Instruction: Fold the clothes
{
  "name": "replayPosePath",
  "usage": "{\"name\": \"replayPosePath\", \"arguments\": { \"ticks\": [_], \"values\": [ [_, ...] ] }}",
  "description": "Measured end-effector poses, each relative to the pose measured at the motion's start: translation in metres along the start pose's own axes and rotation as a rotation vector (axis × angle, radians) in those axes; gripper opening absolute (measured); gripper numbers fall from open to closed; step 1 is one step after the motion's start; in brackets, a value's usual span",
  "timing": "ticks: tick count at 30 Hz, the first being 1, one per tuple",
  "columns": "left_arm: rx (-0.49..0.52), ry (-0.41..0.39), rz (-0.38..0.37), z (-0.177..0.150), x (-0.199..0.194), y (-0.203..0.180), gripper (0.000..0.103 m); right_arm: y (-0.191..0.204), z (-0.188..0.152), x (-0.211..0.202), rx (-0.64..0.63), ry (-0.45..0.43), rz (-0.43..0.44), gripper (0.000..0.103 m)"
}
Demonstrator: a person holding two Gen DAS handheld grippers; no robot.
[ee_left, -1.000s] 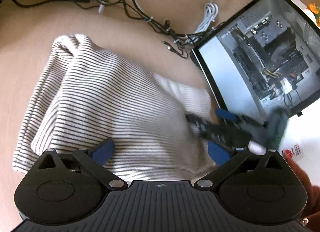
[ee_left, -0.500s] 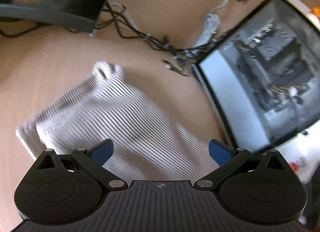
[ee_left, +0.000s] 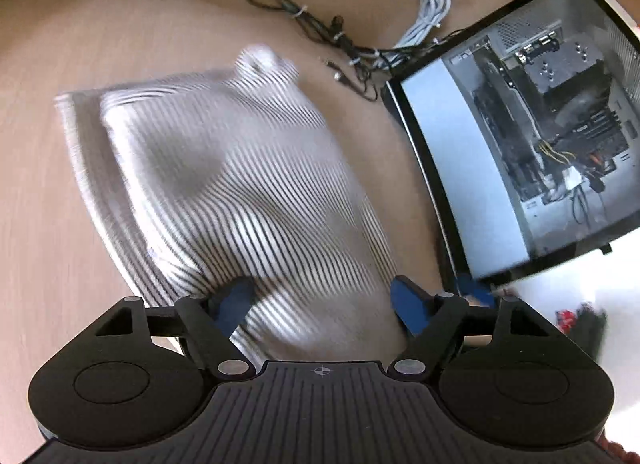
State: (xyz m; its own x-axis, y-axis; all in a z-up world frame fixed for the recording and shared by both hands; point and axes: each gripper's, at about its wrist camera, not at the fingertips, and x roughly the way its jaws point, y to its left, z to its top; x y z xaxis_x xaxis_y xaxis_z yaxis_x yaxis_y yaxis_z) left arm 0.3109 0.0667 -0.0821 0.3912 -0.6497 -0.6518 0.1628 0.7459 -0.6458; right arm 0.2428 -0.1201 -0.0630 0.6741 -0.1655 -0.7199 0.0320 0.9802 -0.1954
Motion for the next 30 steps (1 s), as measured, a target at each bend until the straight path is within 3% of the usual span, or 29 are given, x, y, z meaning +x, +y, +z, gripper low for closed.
{"name": "replayPosePath", "arguments": {
  "ticks": [2,6,9,12,16,18,21,23,24,30],
  "values": [
    [0.059,-0.016,0.021,0.010,0.010,-0.009,0.083,0.001,-0.009,-0.008,0.044,0.026,0.038,0.102],
    [0.169,-0.032,0.080,0.018,0.014,-0.025,0.084,0.016,-0.016,-0.029,-0.039,0.015,0.144,0.102],
    [0.204,-0.052,0.095,0.014,-0.003,-0.029,0.095,0.016,-0.010,-0.047,-0.058,-0.047,0.170,0.102],
    [0.229,-0.069,0.126,0.000,-0.030,-0.025,0.095,0.013,-0.001,-0.059,-0.028,-0.103,0.206,0.102],
    [0.264,-0.071,0.215,-0.029,-0.059,-0.013,0.096,0.029,0.001,-0.050,-0.081,-0.081,0.243,0.101],
    [0.276,-0.059,0.255,-0.045,-0.068,-0.007,0.096,0.046,-0.010,-0.037,-0.169,-0.028,0.223,0.096],
    [0.278,-0.047,0.324,-0.066,-0.080,0.003,0.096,0.054,-0.016,-0.038,-0.205,-0.041,0.215,0.095],
    [0.265,-0.046,0.340,-0.074,-0.086,0.009,0.095,0.054,-0.006,-0.046,-0.214,-0.056,0.244,0.065],
    [0.258,-0.046,0.340,-0.077,-0.089,0.012,0.095,0.055,-0.002,-0.051,-0.222,-0.067,0.264,0.061],
    [0.244,-0.062,0.313,-0.080,-0.093,0.014,0.074,0.101,-0.016,-0.079,-0.413,-0.129,0.445,0.059]
  ]
}}
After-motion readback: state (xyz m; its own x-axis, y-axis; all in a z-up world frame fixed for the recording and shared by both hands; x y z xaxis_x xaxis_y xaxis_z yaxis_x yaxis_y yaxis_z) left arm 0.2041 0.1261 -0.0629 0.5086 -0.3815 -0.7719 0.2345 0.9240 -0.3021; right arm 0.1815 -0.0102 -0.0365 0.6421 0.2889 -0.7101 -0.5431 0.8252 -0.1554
